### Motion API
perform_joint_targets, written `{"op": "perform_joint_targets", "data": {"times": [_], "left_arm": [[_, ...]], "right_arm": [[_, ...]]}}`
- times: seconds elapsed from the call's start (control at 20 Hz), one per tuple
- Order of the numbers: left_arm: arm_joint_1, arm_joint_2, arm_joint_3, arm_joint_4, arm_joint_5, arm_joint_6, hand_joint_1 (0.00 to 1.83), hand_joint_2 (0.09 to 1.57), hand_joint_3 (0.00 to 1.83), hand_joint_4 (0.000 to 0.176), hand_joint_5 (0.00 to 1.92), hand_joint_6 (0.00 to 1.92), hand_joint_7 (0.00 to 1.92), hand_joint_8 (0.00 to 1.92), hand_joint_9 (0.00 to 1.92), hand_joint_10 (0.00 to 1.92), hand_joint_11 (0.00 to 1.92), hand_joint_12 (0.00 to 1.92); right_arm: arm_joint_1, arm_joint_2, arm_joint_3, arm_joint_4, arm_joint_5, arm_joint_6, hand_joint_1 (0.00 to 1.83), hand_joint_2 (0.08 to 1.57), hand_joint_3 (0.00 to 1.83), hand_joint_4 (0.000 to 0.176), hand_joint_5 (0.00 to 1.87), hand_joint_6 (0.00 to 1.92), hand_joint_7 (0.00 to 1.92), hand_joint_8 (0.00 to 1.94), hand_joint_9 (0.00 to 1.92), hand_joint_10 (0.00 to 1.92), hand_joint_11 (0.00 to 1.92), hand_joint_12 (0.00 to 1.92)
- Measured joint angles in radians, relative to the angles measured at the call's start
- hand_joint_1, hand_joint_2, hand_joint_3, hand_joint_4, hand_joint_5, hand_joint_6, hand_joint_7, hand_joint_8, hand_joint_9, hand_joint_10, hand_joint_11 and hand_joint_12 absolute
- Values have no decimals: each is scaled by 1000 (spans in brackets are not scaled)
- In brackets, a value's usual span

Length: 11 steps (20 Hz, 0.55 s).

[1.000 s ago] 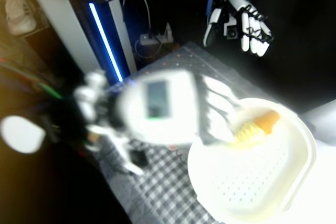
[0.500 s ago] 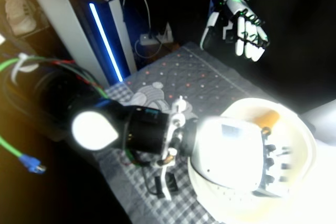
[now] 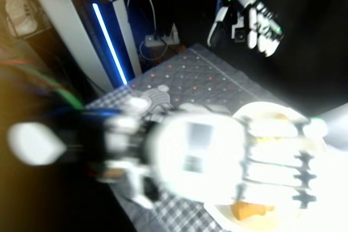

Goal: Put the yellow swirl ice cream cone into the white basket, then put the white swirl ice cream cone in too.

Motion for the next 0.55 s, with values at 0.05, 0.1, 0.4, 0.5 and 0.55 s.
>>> {"op": "perform_joint_targets", "data": {"times": [0.05, 0.1, 0.4, 0.5, 0.55], "left_arm": [[10, 13, -10, -3, -40, 1, 990, 896, 10, 25, 195, 1, 195, 1, 226, 7, 0, 996], [25, 23, -15, -15, -87, 0, 986, 919, 14, 39, 183, 0, 189, 0, 233, 7, 0, 996], [86, 35, -39, -58, -234, 10, 806, 1021, 24, 54, 118, 0, 162, 0, 212, 1, 0, 1085], [93, 35, -49, -76, -264, 17, 696, 1079, 32, 53, 93, 0, 37, 0, 68, 0, 0, 974], [99, 36, -57, -71, -278, 19, 616, 1095, 35, 25, 83, 0, 7, 0, 26, 0, 0, 969]], "right_arm": [[1, 60, -59, 32, 59, -11, 671, 886, 3, 176, 0, 0, 0, 0, 0, 0, 0, 0], [1, 107, -106, 35, 111, -16, 687, 898, 8, 176, 0, 0, 0, 0, 0, 0, 0, 0], [-302, 283, -320, 284, 454, -108, 712, 886, 1, 134, 6, 1, 79, 24, 0, 0, 0, 0], [-436, 315, -381, 402, 599, -110, 703, 850, 0, 174, 0, 0, 86, 19, 0, 0, 0, 0], [-488, 322, -403, 447, 681, -110, 773, 855, 0, 176, 17, 6, 75, 11, 0, 0, 0, 0]]}}
